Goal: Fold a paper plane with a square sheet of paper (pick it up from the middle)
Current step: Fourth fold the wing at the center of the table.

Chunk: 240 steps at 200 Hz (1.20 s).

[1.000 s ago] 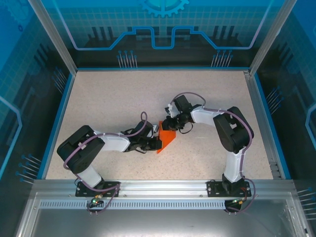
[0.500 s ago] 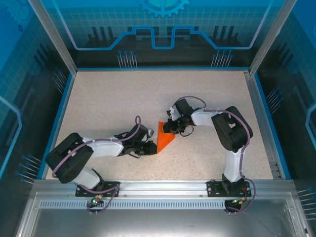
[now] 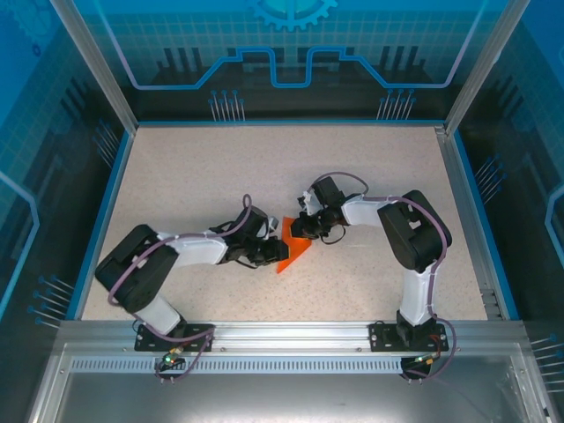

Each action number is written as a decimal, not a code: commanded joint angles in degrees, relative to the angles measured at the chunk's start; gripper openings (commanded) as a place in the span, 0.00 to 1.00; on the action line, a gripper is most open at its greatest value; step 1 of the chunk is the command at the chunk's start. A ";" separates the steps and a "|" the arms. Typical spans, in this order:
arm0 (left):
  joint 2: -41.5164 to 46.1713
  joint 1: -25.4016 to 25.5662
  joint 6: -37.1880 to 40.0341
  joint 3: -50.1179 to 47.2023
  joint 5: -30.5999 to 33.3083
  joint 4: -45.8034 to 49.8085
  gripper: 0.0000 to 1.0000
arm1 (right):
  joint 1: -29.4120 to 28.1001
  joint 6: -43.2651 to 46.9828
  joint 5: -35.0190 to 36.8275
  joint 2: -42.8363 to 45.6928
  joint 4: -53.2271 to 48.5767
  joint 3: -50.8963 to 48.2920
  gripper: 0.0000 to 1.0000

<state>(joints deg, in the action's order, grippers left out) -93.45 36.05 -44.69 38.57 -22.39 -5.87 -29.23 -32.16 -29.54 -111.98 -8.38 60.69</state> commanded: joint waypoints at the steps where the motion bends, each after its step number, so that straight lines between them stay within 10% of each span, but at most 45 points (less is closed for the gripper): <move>1: -2.95 -0.27 -1.89 -0.80 -2.67 -1.18 0.20 | -0.83 0.07 5.77 -3.32 -1.23 -2.26 0.15; 73: 1.34 -0.04 -2.42 -14.72 -2.88 -0.60 0.19 | -0.82 0.24 4.92 -2.15 -2.29 -0.54 0.18; 240: 10.32 -1.48 0.70 2.18 4.99 8.87 0.23 | -1.07 1.58 5.34 11.47 -6.97 -1.70 0.32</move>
<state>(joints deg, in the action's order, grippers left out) -80.25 34.96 -44.64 38.15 -18.09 1.45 -29.98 -30.92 -26.09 -104.40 -12.99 60.71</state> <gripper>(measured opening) 0.240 0.298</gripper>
